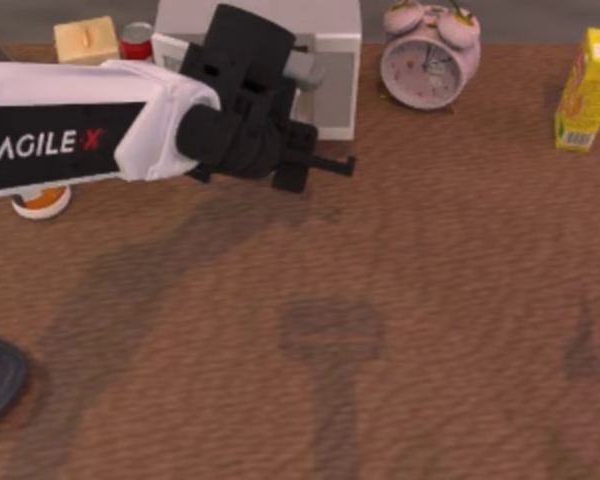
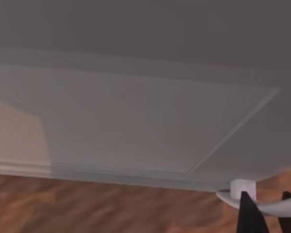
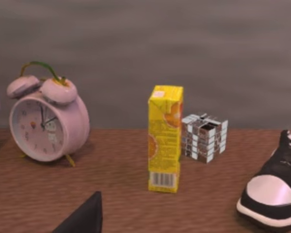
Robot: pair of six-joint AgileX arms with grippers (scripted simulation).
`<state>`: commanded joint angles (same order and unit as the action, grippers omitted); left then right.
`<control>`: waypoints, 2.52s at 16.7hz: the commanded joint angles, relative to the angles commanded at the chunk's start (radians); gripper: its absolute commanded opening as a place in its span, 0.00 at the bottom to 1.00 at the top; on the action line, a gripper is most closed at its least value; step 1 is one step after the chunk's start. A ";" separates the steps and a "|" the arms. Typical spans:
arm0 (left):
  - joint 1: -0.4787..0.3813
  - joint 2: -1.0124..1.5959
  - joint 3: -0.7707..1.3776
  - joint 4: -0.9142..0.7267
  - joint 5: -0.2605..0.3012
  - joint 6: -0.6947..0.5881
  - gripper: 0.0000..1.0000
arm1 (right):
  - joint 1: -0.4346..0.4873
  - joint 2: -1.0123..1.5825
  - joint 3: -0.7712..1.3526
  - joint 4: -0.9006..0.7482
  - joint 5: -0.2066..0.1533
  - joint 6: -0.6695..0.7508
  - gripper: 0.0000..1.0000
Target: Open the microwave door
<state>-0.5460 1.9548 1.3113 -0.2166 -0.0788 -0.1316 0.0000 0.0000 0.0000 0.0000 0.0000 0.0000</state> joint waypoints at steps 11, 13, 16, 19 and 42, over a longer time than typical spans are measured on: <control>0.000 0.000 0.000 0.000 0.000 0.000 0.00 | 0.000 0.000 0.000 0.000 0.000 0.000 1.00; 0.000 0.000 0.000 0.000 0.000 0.000 0.00 | 0.000 0.000 0.000 0.000 0.000 0.000 1.00; 0.000 0.000 0.000 0.000 0.000 0.000 0.00 | 0.000 0.000 0.000 0.000 0.000 0.000 1.00; -0.007 0.000 0.000 0.000 0.010 -0.003 0.00 | 0.000 0.000 0.000 0.000 0.000 0.000 1.00; 0.014 -0.024 -0.034 0.013 0.036 0.042 0.00 | 0.000 0.000 0.000 0.000 0.000 0.000 1.00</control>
<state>-0.5322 1.9312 1.2775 -0.2039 -0.0425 -0.0892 0.0000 0.0000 0.0000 0.0000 0.0000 0.0000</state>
